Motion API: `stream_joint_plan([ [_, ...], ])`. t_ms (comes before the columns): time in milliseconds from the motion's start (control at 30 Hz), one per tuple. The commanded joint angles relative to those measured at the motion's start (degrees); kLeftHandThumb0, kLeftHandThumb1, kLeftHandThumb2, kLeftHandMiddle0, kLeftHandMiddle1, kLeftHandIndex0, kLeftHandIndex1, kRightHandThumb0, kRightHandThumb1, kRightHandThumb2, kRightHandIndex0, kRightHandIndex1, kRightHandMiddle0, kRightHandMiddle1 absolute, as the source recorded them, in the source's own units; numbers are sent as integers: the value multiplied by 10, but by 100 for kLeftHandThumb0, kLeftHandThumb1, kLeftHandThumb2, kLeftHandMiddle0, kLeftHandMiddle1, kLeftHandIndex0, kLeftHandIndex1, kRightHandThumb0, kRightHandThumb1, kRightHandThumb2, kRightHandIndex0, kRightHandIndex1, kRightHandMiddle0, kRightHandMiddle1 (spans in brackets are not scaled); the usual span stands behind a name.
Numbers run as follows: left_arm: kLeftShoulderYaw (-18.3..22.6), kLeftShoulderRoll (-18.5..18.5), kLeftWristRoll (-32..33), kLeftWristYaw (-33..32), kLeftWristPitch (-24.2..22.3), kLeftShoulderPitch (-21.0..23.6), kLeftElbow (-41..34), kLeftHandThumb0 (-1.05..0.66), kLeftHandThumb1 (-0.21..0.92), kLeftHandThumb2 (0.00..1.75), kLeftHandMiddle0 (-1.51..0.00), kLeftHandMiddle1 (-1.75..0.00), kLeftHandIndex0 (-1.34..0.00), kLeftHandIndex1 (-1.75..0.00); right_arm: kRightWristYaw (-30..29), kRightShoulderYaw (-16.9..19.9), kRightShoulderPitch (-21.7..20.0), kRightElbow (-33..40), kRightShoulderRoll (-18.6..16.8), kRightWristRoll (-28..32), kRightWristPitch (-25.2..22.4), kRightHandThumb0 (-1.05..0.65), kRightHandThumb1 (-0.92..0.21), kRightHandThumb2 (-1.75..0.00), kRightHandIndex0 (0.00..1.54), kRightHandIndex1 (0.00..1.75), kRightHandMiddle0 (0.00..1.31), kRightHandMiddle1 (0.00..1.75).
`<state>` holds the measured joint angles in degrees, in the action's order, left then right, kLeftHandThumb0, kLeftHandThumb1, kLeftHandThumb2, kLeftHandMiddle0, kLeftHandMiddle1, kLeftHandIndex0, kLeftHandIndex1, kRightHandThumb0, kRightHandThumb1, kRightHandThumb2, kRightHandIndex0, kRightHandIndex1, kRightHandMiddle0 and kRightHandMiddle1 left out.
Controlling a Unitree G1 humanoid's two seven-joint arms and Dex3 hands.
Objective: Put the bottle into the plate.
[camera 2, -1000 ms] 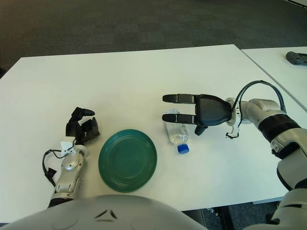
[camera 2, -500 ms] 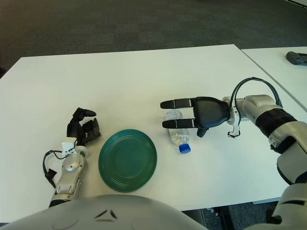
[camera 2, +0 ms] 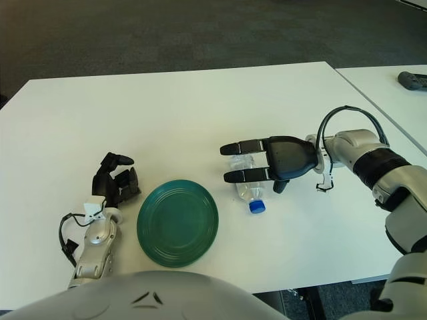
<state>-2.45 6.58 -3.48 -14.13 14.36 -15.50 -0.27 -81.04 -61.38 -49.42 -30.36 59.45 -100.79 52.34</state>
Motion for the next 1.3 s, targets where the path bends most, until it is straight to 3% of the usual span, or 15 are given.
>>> stream_joint_plan([
  [0, -4, 14, -5, -4, -10, -7, -11, -48, 33, 130, -122, -175, -61, -175, 26, -4, -6, 8, 12, 8, 13, -83, -92, -72, 0, 0, 0, 0],
  [433, -15, 15, 2, 4, -14, -11, -21, -48, 33, 130, -126, -175, -61, -175, 119, 13, -8, 22, 27, 48, 72, -87, -92, -85, 6, 2, 1, 1],
  [800, -27, 19, 1, -1, -10, -18, -27, -48, 34, 128, -129, -175, -60, -175, 232, 44, -10, 41, 38, 103, 147, -89, -92, -80, 10, 3, 4, 4],
  [1067, -34, 20, 1, -3, -13, -29, -41, -48, 34, 129, -129, -175, -60, -175, 392, 90, -6, -7, 23, 220, 246, -92, -92, -70, 14, 1, 0, 21],
  [1267, -40, 19, 2, -2, -14, -40, -53, -48, 34, 129, -129, -175, -60, -175, 479, 128, 12, -36, 12, 301, 285, -95, -92, -70, 18, 2, 0, 28],
])
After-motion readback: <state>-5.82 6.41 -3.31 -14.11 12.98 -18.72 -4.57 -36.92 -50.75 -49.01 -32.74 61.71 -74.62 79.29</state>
